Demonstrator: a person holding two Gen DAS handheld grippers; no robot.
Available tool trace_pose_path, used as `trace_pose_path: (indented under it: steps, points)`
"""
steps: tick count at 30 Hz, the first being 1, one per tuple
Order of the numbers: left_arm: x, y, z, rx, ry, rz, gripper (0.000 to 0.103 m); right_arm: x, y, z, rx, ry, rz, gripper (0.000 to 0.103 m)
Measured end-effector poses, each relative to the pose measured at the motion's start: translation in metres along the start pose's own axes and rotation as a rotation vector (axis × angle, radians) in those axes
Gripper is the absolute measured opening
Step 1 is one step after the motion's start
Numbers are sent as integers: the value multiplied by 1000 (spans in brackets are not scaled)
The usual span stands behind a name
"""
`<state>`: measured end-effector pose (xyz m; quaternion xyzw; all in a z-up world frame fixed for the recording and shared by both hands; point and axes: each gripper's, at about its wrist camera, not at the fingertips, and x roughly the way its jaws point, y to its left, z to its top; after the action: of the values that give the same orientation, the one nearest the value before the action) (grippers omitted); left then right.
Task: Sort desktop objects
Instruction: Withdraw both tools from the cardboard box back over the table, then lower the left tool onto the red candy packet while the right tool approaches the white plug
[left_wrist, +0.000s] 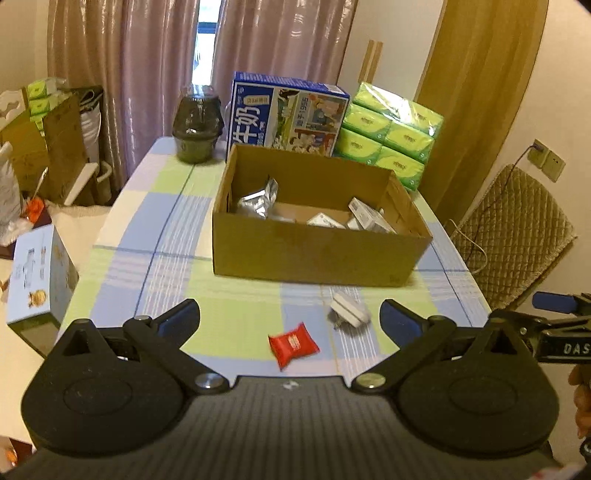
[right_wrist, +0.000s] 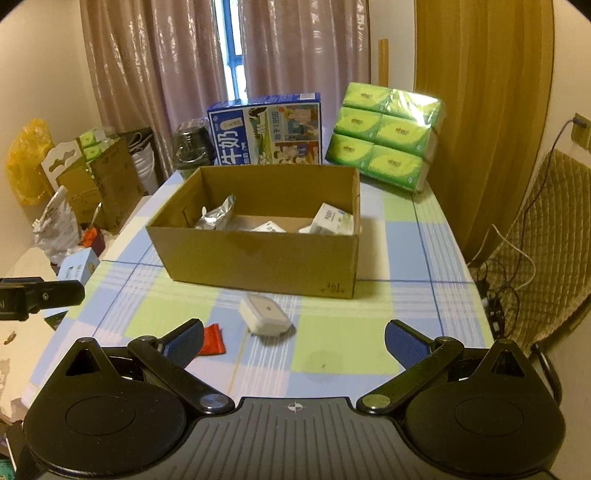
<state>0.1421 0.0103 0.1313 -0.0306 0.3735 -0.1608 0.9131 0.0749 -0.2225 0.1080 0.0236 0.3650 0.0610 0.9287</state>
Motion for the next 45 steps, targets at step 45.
trace_pose_path:
  steps: [45]
  points:
    - [62, -8, -65, 376, 125, -77, 101, 64, -7, -40, -52, 83, 68, 101]
